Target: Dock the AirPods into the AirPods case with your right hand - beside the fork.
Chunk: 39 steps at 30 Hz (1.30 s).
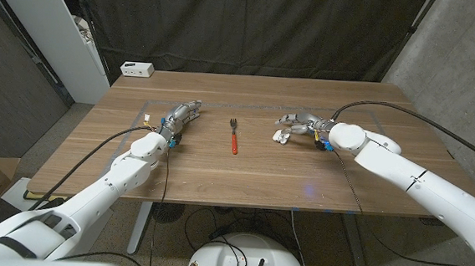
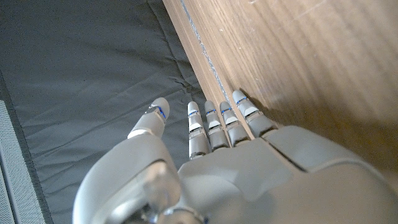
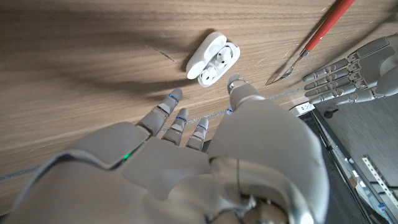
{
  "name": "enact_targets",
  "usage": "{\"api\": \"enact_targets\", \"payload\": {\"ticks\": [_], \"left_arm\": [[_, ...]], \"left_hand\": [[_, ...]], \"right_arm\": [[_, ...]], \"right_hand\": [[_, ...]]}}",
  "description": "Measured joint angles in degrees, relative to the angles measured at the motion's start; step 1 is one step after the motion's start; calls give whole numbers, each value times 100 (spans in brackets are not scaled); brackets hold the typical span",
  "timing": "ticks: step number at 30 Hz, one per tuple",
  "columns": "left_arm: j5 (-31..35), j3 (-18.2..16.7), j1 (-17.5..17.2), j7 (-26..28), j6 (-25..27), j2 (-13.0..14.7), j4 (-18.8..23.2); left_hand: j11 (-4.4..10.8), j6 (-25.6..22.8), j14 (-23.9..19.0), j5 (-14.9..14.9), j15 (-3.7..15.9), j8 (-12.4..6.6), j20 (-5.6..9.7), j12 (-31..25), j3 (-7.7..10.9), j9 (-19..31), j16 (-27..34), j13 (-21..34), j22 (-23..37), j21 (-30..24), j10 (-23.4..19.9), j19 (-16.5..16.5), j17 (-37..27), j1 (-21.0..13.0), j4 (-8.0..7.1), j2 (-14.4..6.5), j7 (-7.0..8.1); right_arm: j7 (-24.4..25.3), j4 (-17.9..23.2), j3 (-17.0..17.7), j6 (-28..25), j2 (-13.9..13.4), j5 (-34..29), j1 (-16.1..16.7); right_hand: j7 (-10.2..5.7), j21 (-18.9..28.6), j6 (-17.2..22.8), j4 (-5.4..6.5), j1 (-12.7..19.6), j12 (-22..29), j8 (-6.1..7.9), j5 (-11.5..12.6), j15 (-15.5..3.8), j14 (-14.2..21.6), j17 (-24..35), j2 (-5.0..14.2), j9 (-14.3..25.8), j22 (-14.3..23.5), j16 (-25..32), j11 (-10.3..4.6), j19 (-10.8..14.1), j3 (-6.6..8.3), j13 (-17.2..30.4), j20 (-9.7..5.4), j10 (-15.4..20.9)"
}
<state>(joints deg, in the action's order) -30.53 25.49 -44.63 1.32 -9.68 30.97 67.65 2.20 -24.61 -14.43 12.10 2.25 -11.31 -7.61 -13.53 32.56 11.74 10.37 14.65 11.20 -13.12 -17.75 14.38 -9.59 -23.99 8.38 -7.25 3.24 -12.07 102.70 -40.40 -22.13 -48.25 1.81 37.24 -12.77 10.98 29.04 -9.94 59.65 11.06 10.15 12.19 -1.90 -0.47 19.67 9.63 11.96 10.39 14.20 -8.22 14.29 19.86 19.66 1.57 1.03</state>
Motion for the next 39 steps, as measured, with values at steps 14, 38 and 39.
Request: {"api": "enact_targets", "payload": {"ticks": [14, 38, 39], "left_arm": [[24, -15, -65, 51, 9, 73, 152], [78, -42, -222, 298, 156, 159, 504], [83, -45, -257, 313, 152, 159, 551]], "left_hand": [[0, 0, 0, 0, 0, 0, 0, 0, 0, 0, 0, 0, 0, 0, 0, 0, -1, 0, 0, 0, 0], [0, -34, 0, 0, 0, 0, 0, 0, 0, 0, 0, 0, -3, 2, 0, 0, -1, 0, 0, 0, 33], [0, -34, 0, 0, 0, 0, 0, 0, 0, 0, 0, 0, -3, 2, 0, 0, -1, 0, 0, 0, 33]], "right_arm": [[-794, -94, -473, -83, -220, -766, -512], [-39, -349, -156, 837, -134, -1189, 8], [15, -322, -112, 867, -137, -1178, 48]], "right_hand": [[-19, 0, -153, -22, 184, 48, 27, 43, 7, -72, -107, -124, -24, -26, -67, -151, -86, 103, -43, -100, -38], [-2, 115, 389, 80, 399, 253, 270, -161, -15, 438, -187, -133, 21, -37, 133, -189, 214, 12, -82, -213, 502], [-9, 115, 414, 88, 397, 253, 271, -176, -15, 438, -187, -134, 21, -37, 133, -188, 214, 5, -82, -213, 533]]}}
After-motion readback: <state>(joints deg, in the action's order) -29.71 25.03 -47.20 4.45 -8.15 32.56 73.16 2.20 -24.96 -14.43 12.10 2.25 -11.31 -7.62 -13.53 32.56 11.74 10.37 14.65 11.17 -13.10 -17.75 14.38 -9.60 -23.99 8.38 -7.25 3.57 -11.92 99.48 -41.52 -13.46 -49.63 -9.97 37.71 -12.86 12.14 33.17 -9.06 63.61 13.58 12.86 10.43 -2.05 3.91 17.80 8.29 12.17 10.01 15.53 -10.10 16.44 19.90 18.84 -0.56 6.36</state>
